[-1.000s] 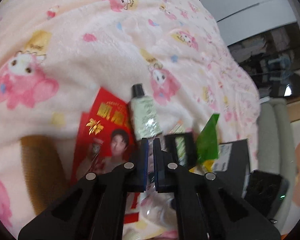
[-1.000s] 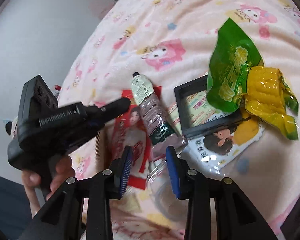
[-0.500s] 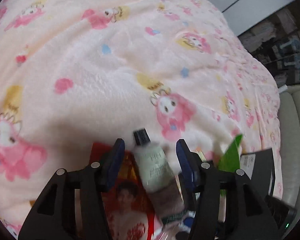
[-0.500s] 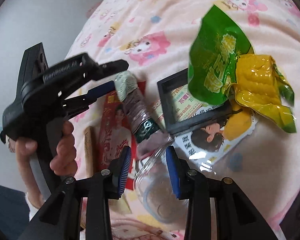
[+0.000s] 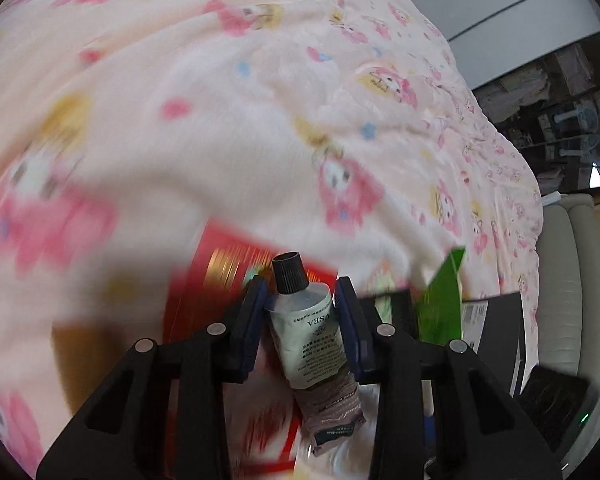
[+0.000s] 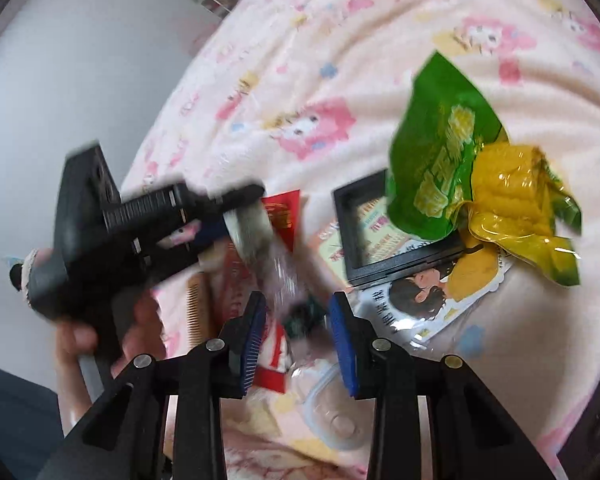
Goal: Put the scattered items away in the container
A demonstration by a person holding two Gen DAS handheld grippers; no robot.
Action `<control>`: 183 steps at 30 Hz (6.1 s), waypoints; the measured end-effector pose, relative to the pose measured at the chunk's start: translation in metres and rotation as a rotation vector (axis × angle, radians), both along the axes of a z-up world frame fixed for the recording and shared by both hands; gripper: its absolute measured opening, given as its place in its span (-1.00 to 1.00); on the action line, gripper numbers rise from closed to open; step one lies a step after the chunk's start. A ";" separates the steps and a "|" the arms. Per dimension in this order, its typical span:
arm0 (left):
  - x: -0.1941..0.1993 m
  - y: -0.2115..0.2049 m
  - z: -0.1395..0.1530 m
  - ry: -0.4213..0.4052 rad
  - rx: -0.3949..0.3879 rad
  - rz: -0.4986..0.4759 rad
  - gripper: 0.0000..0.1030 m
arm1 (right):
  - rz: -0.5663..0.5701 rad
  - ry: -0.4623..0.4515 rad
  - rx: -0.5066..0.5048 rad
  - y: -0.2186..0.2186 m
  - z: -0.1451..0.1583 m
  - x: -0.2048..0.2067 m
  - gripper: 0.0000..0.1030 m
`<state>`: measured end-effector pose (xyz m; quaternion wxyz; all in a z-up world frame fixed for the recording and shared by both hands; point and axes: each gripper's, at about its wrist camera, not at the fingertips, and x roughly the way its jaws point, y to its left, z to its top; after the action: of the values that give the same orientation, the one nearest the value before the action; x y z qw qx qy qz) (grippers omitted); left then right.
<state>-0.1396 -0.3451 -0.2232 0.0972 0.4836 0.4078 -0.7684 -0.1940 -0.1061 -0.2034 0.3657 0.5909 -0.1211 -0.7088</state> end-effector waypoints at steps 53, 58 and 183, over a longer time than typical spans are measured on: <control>0.079 -0.018 -0.001 -0.053 -0.064 -0.039 -0.33 | 0.193 -0.224 0.021 -0.020 -0.036 0.046 -0.27; 0.105 -0.018 -0.003 -0.041 0.041 -0.038 -0.27 | 0.128 -0.096 0.046 -0.012 -0.015 0.048 -0.26; 0.167 -0.005 0.017 -0.015 -0.021 0.107 -0.37 | 0.300 0.162 0.206 -0.055 0.039 0.057 -0.26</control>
<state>0.0279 -0.3503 -0.2066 0.1464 0.4656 0.4241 -0.7628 -0.1373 -0.1611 -0.1649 0.4134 0.5778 0.0712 -0.7001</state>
